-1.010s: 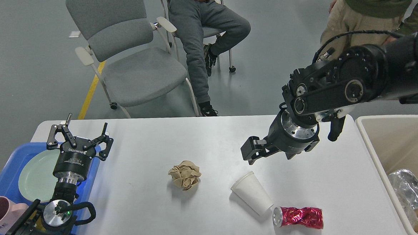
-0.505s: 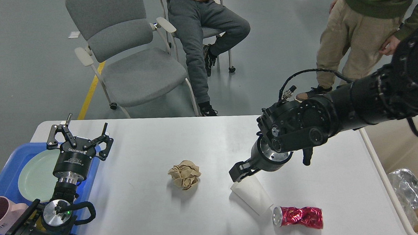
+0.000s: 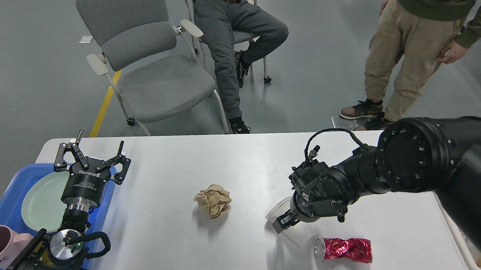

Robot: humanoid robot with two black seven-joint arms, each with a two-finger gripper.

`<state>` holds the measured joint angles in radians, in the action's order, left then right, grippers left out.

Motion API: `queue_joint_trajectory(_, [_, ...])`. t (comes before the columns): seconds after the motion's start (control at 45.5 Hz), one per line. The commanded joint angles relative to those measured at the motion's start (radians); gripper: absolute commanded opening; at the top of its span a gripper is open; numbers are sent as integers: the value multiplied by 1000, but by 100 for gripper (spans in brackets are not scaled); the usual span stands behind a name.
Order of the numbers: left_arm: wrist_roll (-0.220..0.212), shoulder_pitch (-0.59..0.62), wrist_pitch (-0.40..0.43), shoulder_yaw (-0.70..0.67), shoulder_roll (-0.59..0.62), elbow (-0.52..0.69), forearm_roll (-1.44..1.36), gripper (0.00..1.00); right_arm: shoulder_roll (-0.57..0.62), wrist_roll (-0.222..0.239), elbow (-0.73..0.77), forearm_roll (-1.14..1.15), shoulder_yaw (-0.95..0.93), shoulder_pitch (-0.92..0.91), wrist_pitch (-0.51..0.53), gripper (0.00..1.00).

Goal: Tidy desktop
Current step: 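Move the right gripper to the white paper cup and grasp it, then lift the paper cup and carry it into the white bin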

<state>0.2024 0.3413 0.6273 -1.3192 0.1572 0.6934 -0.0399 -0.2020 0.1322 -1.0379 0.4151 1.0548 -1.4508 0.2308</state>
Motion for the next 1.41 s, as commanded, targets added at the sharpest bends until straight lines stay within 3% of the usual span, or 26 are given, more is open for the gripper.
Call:
queue_joint_trajectory(0.0, [0, -1, 0, 0, -1, 0, 0, 97, -2, 1, 9, -2, 13, 17, 1, 100])
queue_joint_trajectory(0.461, [0, 1, 0, 0, -1, 0, 0, 97, -1, 1, 7, -18, -29, 53, -45, 100])
queue_joint_trajectory(0.615, [0, -1, 0, 0, -1, 0, 0, 97, -1, 1, 10, -19, -29, 67, -62, 95])
queue_joint_trajectory(0.725, [0, -1, 0, 0, -1, 0, 0, 97, -1, 1, 13, -59, -29, 75, -84, 76])
queue_joint_trajectory(0.878, [0, 1, 0, 0, 1, 0, 0, 97, -2, 1, 13, -141, -29, 76, -90, 68])
queue_joint_trajectory(1.251, [0, 1, 0, 0, -1, 0, 0, 97, 19, 0, -43, -292, -27, 11, -76, 2])
queue_joint_trajectory(1.383, [0, 1, 0, 0, 1, 0, 0, 97, 64, 0, -105, -381, -27, -63, -71, 0])
